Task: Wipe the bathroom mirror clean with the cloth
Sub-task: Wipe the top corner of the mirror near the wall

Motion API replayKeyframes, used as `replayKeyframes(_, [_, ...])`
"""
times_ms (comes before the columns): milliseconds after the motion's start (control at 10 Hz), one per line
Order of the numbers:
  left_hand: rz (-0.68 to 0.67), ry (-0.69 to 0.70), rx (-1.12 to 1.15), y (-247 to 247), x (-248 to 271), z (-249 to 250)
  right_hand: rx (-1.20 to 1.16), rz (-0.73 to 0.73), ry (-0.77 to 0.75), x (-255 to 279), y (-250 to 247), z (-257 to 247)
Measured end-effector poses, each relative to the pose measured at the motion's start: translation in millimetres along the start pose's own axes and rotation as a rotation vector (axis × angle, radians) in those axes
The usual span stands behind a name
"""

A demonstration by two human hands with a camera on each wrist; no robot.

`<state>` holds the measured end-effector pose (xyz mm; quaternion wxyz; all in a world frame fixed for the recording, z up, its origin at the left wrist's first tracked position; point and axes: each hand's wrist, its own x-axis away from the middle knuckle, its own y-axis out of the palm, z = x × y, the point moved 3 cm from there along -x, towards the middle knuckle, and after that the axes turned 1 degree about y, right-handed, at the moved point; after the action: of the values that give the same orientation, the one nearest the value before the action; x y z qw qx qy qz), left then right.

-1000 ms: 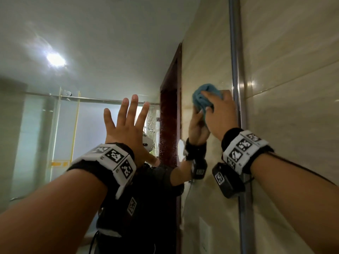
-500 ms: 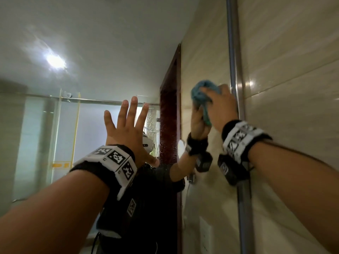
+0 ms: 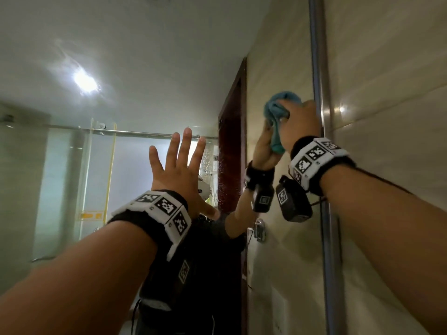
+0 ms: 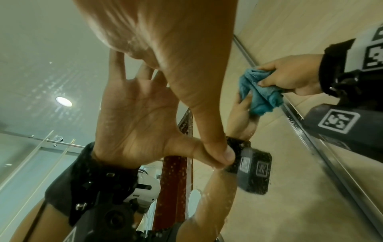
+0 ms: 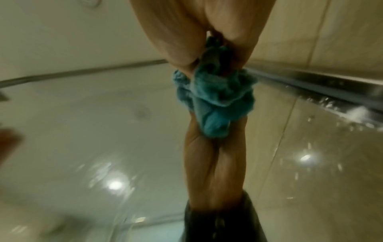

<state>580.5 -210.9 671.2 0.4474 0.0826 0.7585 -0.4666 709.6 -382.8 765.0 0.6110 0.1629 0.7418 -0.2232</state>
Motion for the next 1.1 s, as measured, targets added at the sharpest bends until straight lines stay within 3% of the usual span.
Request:
replayKeyframes(100, [0.004,-0.003,-0.003,-0.2,0.5,0.4,-0.003,-0.011,0.009,13.3,2.4,-7.2])
replayKeyframes(200, [0.008,-0.013,-0.013,-0.5,0.5,0.7,-0.026,-0.181,-0.363,90.5,26.2,-58.4])
replayKeyframes(300, [0.015,-0.012,-0.017,0.3,0.4,0.9,0.054,-0.221,-0.571,87.9,22.7,-51.0])
replayKeyframes(400, [0.015,-0.010,0.003,1.1,-0.7,-0.4,0.066,-0.066,-0.317,37.1,16.0,-28.1])
replayKeyframes(500, [0.028,-0.004,-0.005,1.7,-2.2,-0.4,0.011,0.111,-0.132,31.8,15.9,-34.6])
replayKeyframes(600, [0.037,-0.012,-0.019,2.8,-2.2,0.2,-0.064,-0.111,-0.369,78.2,33.1,-62.8])
replayKeyframes(700, [0.021,-0.016,-0.023,2.0,-1.1,0.8,-0.062,-0.127,-0.414,61.7,28.0,-56.4])
replayKeyframes(800, [0.011,-0.007,-0.015,0.5,-0.2,0.5,-0.139,0.049,-0.124,15.4,7.1,-42.1])
replayKeyframes(900, [0.021,-0.003,-0.015,-0.2,0.3,0.7,-0.051,-0.074,-0.089,28.1,16.1,-52.2])
replayKeyframes(1000, [0.035,-0.006,-0.027,0.4,-0.8,0.3,0.011,-0.172,-0.323,67.8,31.9,-71.6])
replayKeyframes(1100, [0.040,-0.001,-0.024,1.2,-0.7,-0.4,0.022,-0.130,-0.277,37.7,19.9,-47.8])
